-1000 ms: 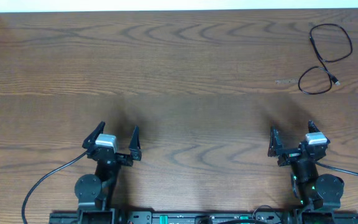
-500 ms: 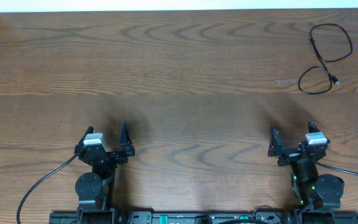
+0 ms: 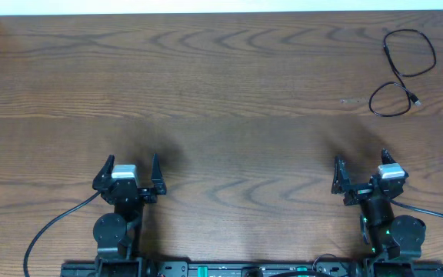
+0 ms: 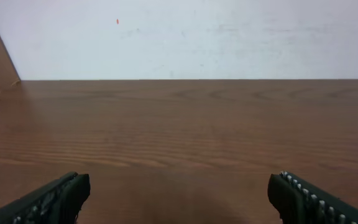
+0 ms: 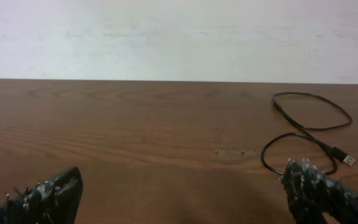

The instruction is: Untangle cables

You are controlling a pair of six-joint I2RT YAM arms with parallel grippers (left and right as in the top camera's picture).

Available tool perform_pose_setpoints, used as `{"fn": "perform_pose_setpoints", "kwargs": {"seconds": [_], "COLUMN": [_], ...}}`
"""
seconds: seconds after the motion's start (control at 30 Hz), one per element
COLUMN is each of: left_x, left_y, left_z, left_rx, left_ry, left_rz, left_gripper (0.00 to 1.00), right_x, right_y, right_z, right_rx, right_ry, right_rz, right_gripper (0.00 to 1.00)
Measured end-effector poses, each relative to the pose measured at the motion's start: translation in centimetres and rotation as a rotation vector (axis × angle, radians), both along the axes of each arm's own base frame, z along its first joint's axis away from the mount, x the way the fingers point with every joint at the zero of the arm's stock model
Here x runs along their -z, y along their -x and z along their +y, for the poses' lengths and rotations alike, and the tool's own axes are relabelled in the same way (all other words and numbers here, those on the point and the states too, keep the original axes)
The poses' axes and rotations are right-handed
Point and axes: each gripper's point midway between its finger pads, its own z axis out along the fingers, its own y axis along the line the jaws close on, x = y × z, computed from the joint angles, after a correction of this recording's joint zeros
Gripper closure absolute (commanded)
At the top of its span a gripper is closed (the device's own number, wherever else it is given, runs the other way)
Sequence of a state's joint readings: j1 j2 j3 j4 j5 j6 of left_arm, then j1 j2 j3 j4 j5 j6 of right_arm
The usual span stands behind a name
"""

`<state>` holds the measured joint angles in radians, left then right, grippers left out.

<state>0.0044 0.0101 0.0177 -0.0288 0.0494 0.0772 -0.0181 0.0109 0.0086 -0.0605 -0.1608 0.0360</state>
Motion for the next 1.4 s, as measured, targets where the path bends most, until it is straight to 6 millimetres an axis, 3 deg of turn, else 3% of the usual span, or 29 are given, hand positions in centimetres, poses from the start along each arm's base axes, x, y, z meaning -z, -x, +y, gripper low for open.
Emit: {"fn": "perform_pose_setpoints", "kwargs": {"seconds": [1.4], "left_x": [-0.03], "left_y": [0.01], "left_z": [0.19], "left_rx": [-0.017], "left_ry": [0.053], "left_rz": [-0.001], "left_gripper": [0.03], "right_x": [-0.01], "right_y": [0.00], "right_z": [0.00], "right_rx": [0.000], "right_ry": [0.000], "right_rz": [0.000], "right_gripper": [0.01]}}
